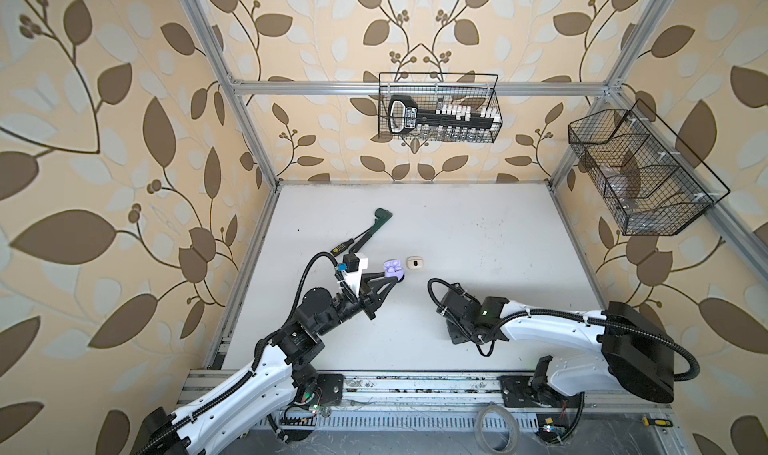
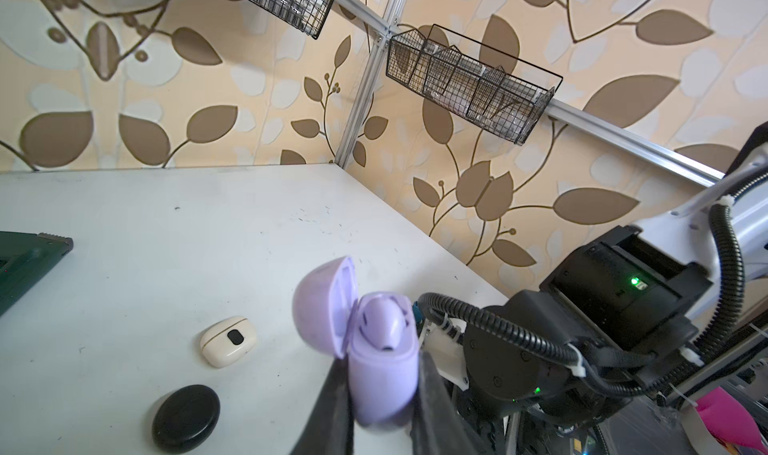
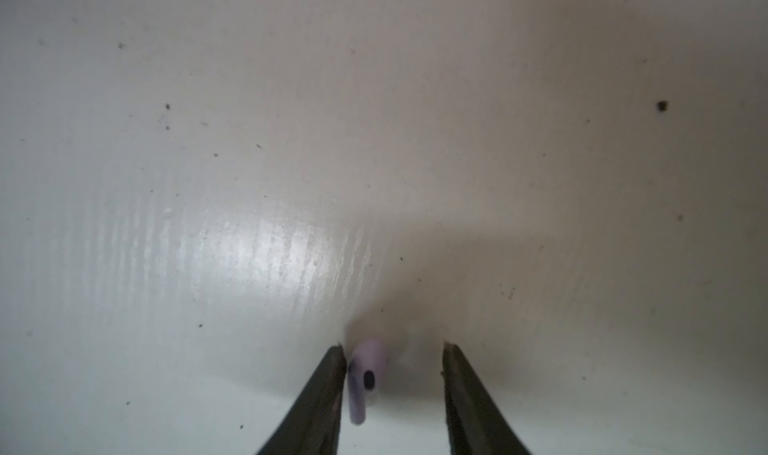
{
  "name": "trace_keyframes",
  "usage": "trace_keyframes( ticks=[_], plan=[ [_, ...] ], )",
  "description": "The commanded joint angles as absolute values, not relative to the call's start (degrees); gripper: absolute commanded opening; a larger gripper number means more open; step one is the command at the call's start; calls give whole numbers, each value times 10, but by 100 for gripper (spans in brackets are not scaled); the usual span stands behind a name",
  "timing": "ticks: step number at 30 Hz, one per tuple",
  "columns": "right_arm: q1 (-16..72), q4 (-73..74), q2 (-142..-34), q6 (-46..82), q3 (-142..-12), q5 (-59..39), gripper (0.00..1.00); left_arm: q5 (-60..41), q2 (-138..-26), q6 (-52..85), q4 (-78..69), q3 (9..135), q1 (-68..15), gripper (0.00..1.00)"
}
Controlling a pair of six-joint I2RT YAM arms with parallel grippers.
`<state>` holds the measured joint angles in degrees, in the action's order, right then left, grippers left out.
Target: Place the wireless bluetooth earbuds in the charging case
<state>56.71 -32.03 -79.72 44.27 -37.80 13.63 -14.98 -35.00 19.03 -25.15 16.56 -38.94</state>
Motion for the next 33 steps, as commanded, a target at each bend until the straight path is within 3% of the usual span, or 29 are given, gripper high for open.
trace_keyframes(
  ticks=[1,15,25,33],
  plan=[
    [566,-317,-803,441,-390,131,39,-157,-349,175,-295,164,-388,0],
    [551,-312,-794,474,-359,141,29,-164,-333,177,-276,167,-388,0],
    [547,-294,-762,495,-321,131,27,-151,-324,206,-270,171,-388,0],
    [550,-281,-766,494,-316,123,26,-165,-285,325,-64,336,-388,0]
  ],
)
